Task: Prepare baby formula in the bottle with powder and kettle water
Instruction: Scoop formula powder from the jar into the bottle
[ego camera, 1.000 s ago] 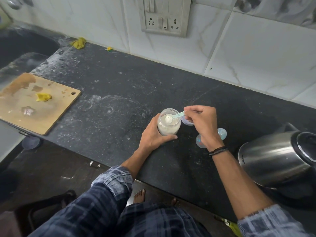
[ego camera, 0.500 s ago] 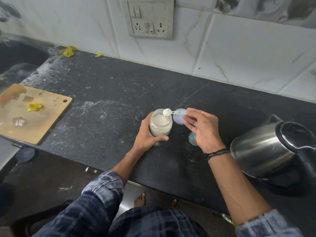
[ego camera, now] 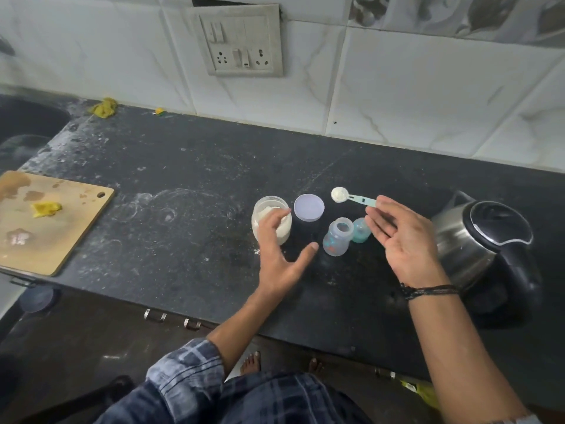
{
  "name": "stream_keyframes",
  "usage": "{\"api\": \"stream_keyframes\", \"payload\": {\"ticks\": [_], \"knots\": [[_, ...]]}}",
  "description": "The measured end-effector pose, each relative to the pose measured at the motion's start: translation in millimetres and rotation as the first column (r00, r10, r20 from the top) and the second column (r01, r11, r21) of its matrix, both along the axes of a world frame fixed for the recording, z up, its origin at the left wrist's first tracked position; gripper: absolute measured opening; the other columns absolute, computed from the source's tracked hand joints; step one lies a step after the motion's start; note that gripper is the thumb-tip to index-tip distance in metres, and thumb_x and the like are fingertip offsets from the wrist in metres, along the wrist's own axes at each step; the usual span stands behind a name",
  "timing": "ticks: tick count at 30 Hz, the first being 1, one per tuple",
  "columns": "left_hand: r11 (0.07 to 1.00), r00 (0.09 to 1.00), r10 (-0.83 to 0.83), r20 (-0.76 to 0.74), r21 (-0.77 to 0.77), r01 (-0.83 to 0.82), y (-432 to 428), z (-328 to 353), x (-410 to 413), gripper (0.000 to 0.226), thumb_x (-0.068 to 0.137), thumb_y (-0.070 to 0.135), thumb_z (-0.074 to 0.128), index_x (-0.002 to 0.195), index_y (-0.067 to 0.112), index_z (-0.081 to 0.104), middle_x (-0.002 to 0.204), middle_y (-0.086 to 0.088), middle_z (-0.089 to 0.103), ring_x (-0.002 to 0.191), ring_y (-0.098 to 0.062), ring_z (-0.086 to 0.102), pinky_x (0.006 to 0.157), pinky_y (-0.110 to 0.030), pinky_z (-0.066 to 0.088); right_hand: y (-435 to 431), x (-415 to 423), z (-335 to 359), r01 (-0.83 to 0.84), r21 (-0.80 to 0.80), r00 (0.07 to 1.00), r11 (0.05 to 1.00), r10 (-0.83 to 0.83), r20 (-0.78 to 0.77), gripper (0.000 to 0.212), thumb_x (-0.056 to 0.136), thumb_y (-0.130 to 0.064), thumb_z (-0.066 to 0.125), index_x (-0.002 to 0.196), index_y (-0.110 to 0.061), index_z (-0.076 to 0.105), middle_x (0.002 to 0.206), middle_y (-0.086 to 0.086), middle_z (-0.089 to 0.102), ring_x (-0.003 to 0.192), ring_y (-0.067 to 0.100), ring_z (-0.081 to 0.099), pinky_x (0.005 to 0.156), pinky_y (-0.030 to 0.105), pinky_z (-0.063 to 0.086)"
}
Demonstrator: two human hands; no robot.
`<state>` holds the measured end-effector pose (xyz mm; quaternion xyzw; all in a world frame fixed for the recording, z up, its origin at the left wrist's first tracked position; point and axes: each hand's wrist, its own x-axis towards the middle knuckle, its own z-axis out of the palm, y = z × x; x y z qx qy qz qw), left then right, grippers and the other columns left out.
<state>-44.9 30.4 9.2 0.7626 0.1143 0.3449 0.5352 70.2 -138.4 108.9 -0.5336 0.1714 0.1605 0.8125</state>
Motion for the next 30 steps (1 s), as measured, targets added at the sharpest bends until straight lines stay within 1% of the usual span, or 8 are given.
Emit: {"api": "stream_keyframes", "payload": {"ticks": [4, 6, 11, 15, 18, 21, 25, 30], "knots": [[0.990, 0.989, -0.143, -0.045, 0.002, 0.143, -26, -6, 9, 0.068, 0.082, 0.022, 0.081, 0.139, 0.014, 0.045, 0.142, -0.004, 0.047, 0.136, -0.024, 0.047, 0.114, -0.041, 0.041, -18, -6, -7, 0.077, -0.016, 0.997, 0.997, -0.077, 0.020, 0.012, 0.091, -0.001, 0.072, 0.103, -0.002, 0.074, 0.088, 0.009, 0.078, 0.090, 0.024, 0.078, 0.085, 0.032, 0.062], [0.977, 0.972, -0.211, -0.101, -0.007, 0.212, -35, -10, 15, 0.077, 0.081, 0.023, 0.083, 0.144, 0.022, 0.039, 0.147, -0.001, 0.043, 0.140, -0.022, 0.043, 0.117, -0.037, 0.038, -23, -9, -12, 0.107, -0.034, 0.994, 0.994, -0.106, 0.031, 0.011, 0.092, 0.000, 0.071, 0.102, -0.001, 0.073, 0.087, 0.008, 0.078, 0.088, 0.024, 0.078, 0.085, 0.032, 0.063], [0.953, 0.907, -0.301, -0.293, -0.112, 0.280, -52, -15, 33, 0.110, 0.076, 0.035, 0.088, 0.159, 0.022, 0.018, 0.162, 0.007, 0.024, 0.150, -0.005, 0.023, 0.118, -0.016, 0.023, -29, -14, -25, 0.147, -0.095, 0.988, 0.985, -0.142, 0.062, 0.011, 0.091, 0.002, 0.071, 0.102, -0.001, 0.073, 0.088, 0.010, 0.078, 0.084, 0.023, 0.078, 0.084, 0.031, 0.063], [0.957, 0.886, -0.282, -0.369, -0.181, 0.229, -55, -17, 50, 0.111, 0.075, 0.038, 0.088, 0.160, 0.022, 0.018, 0.158, 0.005, 0.032, 0.146, -0.011, 0.030, 0.120, -0.036, 0.030, -27, -15, -33, 0.139, -0.116, 0.986, 0.983, -0.127, 0.109, 0.013, 0.090, 0.004, 0.072, 0.102, 0.000, 0.073, 0.082, 0.007, 0.077, 0.082, 0.022, 0.078, 0.086, 0.032, 0.063], [0.958, 0.882, -0.261, -0.393, -0.217, 0.187, -51, -17, 60, 0.107, 0.076, 0.031, 0.089, 0.159, 0.018, 0.023, 0.152, 0.004, 0.040, 0.141, -0.012, 0.035, 0.118, -0.036, 0.032, -27, -15, -39, 0.142, -0.147, 0.981, 0.979, -0.119, 0.152, 0.016, 0.089, 0.004, 0.074, 0.105, 0.002, 0.073, 0.082, 0.006, 0.077, 0.081, 0.021, 0.078, 0.087, 0.032, 0.063], [0.958, 0.873, -0.257, -0.414, -0.230, 0.172, -46, -16, 66, 0.100, 0.076, 0.026, 0.089, 0.157, 0.020, 0.029, 0.145, 0.007, 0.050, 0.136, -0.010, 0.042, 0.113, -0.027, 0.034, -25, -15, -43, 0.135, -0.176, 0.977, 0.975, -0.101, 0.190, 0.018, 0.089, 0.003, 0.074, 0.106, 0.002, 0.074, 0.085, 0.009, 0.077, 0.082, 0.021, 0.077, 0.088, 0.033, 0.063], [0.962, 0.866, -0.249, -0.434, -0.211, 0.172, -42, -15, 69, 0.093, 0.077, 0.020, 0.089, 0.154, 0.018, 0.035, 0.134, 0.013, 0.058, 0.126, -0.005, 0.048, 0.090, 0.003, 0.030, -22, -17, -46, 0.124, -0.225, 0.966, 0.966, -0.065, 0.252, 0.014, 0.088, 0.003, 0.075, 0.099, -0.005, 0.076, 0.088, 0.013, 0.076, 0.085, 0.023, 0.076, 0.091, 0.036, 0.062], [0.967, 0.855, -0.236, -0.461, -0.196, 0.161, -41, -13, 68, 0.089, 0.079, 0.018, 0.088, 0.152, 0.017, 0.038, 0.120, 0.022, 0.056, 0.117, -0.001, 0.048, 0.083, 0.006, 0.030, -21, -17, -54, 0.133, -0.328, 0.933, 0.935, -0.006, 0.360, 0.017, 0.080, -0.006, 0.079, 0.090, -0.019, 0.080, 0.090, 0.012, 0.079, 0.094, 0.033, 0.076, 0.089, 0.040, 0.061]]}}
